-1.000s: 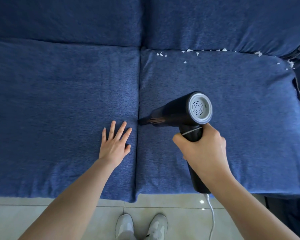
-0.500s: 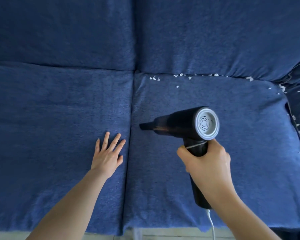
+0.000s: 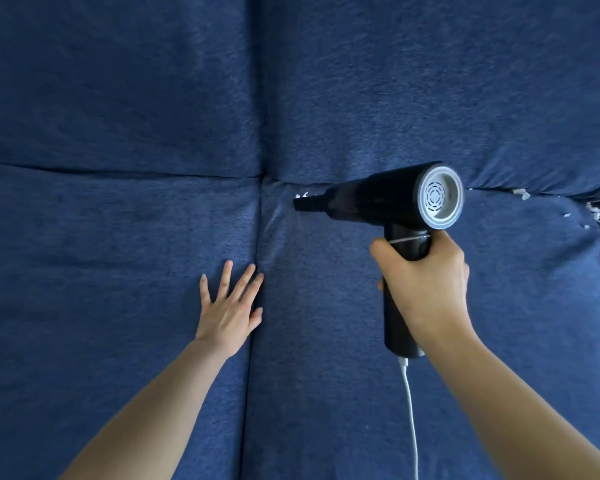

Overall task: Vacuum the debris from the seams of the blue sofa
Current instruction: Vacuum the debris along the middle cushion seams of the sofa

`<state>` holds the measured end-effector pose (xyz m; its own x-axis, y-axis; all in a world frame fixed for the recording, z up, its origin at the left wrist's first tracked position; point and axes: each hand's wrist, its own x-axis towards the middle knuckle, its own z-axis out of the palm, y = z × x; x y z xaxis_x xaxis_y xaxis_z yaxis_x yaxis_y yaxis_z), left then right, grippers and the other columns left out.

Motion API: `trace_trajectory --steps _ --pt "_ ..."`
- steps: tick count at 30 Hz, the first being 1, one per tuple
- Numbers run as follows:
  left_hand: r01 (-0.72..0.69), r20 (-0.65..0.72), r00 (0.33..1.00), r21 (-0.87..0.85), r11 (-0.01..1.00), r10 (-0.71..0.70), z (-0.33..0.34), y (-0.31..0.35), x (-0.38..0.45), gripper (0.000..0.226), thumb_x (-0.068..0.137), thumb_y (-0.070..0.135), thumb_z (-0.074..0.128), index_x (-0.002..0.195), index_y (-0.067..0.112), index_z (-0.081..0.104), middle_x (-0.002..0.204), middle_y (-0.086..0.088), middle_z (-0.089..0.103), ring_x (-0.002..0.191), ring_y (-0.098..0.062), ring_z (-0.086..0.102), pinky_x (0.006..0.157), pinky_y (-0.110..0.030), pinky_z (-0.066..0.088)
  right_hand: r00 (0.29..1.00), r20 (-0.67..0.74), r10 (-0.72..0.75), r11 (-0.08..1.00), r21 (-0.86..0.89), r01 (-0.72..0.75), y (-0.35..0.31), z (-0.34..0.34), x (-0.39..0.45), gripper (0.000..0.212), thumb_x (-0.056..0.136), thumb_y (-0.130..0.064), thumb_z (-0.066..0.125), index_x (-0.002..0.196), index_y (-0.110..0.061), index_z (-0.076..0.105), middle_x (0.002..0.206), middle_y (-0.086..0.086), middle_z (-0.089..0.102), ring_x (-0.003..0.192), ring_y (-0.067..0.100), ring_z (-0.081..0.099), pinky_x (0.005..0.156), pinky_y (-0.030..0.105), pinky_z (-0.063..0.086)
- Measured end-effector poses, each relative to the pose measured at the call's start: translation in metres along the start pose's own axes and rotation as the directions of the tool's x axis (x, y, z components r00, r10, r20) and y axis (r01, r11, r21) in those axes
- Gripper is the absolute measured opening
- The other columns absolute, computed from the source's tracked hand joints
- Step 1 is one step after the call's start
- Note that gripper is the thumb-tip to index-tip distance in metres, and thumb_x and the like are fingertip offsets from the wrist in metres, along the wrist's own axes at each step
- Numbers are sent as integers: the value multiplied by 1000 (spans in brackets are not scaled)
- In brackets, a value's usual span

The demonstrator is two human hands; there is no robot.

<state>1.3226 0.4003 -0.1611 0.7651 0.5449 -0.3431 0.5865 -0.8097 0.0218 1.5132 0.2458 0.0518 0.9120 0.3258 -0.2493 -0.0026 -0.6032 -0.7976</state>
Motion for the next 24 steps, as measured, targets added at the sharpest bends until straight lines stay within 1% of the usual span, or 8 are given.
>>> trace_trajectory --steps 2,5,8,12,17,21,24 --pt "28 11 1000 -45 999 -28 -11 7 19 67 99 50 32 155 28 3 162 11 -6 146 -28 -21 110 -66 -10 1000 -2 -9 1000 -10 9 -7 5 14 18 77 -28 68 79 -15 57 67 10 68 77 28 66 65 30 49" --pt "14 20 1000 -113 993 -12 -28 22 45 68 99 52 28 154 31 -6 162 10 -9 148 -27 -18 113 -64 -7 1000 4 -3 1000 -29 3 -13 8 31 18 76 -31 68 78 -17 57 67 8 68 78 29 67 67 33 51" --pt "-28 8 1000 -170 985 30 -39 38 66 69 99 52 30 154 32 -7 162 8 -10 149 -25 -14 117 -59 -2 1000 12 11 999 -51 -11 -16 7 39 19 76 -33 68 78 -18 57 68 6 68 82 29 67 69 35 51" --pt "-99 6 995 -190 977 102 -47 61 81 71 98 53 33 154 31 -6 162 8 -14 148 -24 -15 119 -53 -1 1000 -12 -2 998 -60 1 -18 -7 43 21 74 -35 68 76 -18 57 66 5 67 82 31 67 73 39 53" --pt "-33 92 994 -297 954 63 -47 71 81 77 96 58 34 153 31 -10 159 9 -24 147 -21 -20 120 -49 1 999 -6 35 996 -76 -36 -14 -15 47 22 73 -35 69 76 -17 57 67 5 68 80 31 68 73 38 54" --pt "-28 104 993 -270 962 58 -51 71 81 75 97 56 32 153 30 -9 160 7 -22 148 -22 -18 121 -49 4 999 -14 44 997 -60 -44 -12 -21 45 21 75 -32 70 77 -15 58 66 7 68 79 31 67 73 40 55" --pt "-8 117 992 -291 957 44 -53 77 78 75 97 57 33 153 33 -10 160 5 -21 148 -24 -17 120 -50 7 998 -23 53 997 -45 -54 -9 -35 38 21 76 -31 69 79 -12 60 66 10 68 79 30 66 72 39 53"
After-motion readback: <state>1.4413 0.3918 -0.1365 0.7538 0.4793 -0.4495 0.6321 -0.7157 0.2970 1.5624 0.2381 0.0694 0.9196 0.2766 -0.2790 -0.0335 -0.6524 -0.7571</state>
